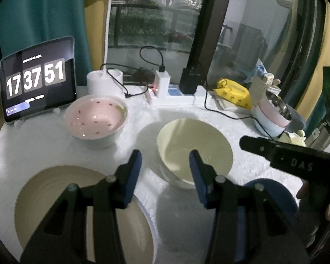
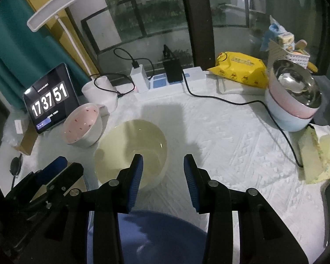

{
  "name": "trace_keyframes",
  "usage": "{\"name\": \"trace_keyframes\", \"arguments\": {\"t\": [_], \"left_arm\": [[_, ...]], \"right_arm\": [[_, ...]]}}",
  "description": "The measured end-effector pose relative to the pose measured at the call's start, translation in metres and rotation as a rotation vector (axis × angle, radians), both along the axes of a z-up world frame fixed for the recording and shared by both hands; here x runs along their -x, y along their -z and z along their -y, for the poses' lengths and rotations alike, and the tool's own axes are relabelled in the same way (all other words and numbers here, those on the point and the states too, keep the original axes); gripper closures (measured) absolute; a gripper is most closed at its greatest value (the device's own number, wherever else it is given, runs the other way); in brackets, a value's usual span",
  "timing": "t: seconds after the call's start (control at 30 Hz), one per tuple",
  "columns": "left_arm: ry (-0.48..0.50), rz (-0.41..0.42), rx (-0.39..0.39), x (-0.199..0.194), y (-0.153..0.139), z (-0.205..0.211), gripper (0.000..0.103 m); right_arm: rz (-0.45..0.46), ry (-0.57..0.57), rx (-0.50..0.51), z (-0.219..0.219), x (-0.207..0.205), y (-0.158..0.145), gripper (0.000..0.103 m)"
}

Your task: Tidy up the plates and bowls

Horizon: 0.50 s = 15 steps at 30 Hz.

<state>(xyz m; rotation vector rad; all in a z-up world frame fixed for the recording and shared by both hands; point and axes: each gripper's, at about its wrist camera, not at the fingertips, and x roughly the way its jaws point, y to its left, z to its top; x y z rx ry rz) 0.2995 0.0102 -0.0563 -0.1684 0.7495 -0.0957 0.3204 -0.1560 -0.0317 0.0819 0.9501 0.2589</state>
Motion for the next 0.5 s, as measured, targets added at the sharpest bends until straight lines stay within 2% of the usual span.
{"name": "trace_keyframes", "arguments": {"t": [0.5], "left_arm": [[-0.002, -0.106, 0.020, -0.025, 0.029, 0.002, 0.056]], "right_arm": [[-0.077, -0.020, 0.013, -0.019, -0.021, 0.034, 0.063]]}}
